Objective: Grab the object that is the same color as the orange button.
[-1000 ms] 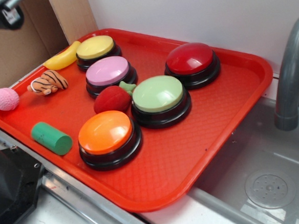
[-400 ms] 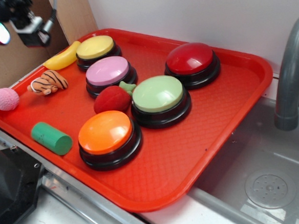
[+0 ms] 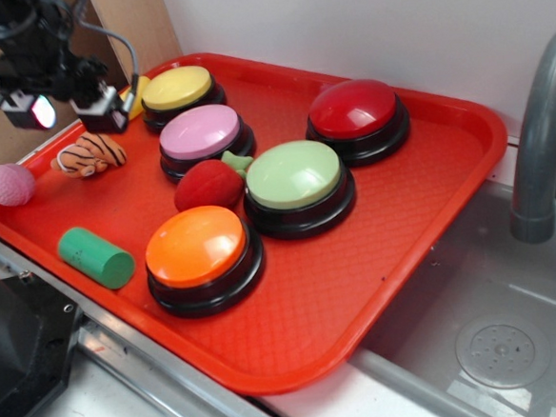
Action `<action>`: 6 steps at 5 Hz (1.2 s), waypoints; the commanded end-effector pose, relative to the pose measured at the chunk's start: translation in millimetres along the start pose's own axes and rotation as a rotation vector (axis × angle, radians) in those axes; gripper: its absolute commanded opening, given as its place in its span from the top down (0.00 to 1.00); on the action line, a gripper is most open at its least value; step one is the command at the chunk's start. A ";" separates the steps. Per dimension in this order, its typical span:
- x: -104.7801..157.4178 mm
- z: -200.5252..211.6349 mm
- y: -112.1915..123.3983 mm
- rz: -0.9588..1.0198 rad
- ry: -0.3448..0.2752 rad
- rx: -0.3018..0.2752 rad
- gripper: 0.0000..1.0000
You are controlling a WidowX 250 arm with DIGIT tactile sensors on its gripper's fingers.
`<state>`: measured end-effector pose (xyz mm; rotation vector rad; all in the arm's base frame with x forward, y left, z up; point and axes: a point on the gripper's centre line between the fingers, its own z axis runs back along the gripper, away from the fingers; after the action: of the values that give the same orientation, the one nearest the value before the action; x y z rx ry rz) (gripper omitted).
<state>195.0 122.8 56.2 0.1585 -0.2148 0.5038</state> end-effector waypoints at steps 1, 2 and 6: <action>3.5 -31.9 13.2 0.029 0.006 0.005 0.00; 0.4 -33.5 14.1 0.101 -0.007 0.079 1.00; -3.8 69.3 -34.1 -0.260 0.120 -0.136 1.00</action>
<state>193.1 71.2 100.0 0.0149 -0.0534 0.2563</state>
